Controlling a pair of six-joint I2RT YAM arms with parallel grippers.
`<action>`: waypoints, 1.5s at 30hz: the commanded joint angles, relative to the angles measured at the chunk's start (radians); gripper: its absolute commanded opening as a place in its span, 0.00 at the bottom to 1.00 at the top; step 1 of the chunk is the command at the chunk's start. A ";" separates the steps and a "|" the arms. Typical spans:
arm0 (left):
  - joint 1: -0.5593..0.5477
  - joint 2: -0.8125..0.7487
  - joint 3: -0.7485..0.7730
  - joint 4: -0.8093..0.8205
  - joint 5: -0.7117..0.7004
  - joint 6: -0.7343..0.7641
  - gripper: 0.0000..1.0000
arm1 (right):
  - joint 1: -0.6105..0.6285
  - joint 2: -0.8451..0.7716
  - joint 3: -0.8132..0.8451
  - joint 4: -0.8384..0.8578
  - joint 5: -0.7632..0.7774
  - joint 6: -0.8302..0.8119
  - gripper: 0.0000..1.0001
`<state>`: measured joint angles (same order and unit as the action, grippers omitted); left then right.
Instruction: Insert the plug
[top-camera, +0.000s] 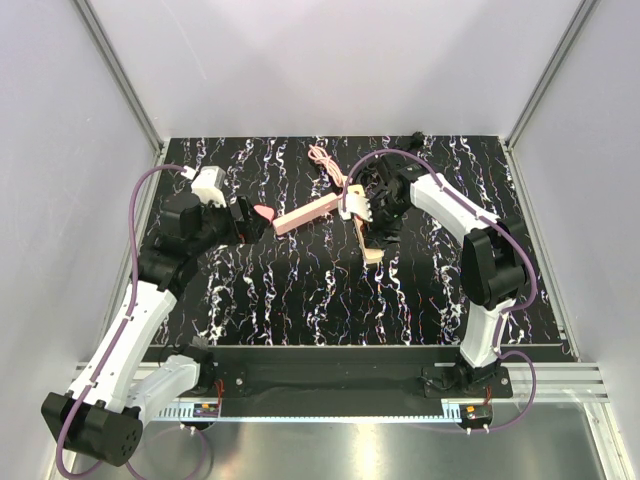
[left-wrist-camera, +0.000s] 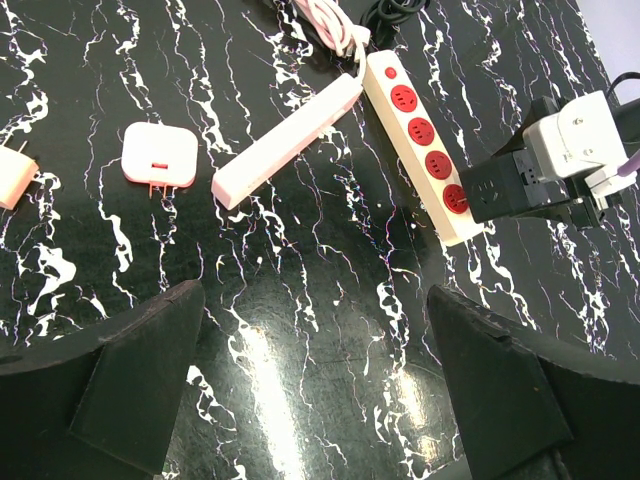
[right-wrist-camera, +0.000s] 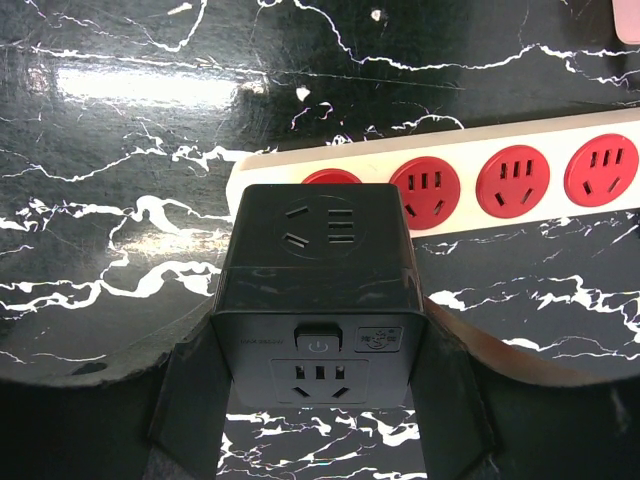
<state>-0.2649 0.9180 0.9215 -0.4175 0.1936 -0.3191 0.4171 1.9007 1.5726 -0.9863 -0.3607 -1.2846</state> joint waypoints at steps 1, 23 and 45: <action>0.010 -0.018 0.007 0.029 -0.014 0.005 0.99 | 0.011 -0.035 0.007 -0.006 -0.009 -0.025 0.00; 0.015 -0.018 0.007 0.032 0.013 -0.003 0.99 | 0.011 0.024 -0.006 0.046 0.028 -0.090 0.00; 0.015 -0.039 0.008 0.036 0.018 -0.008 0.99 | 0.058 0.158 0.059 0.014 0.167 -0.136 0.00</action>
<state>-0.2550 0.9062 0.9215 -0.4171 0.2039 -0.3225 0.4549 1.9697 1.6257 -1.0176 -0.2852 -1.3804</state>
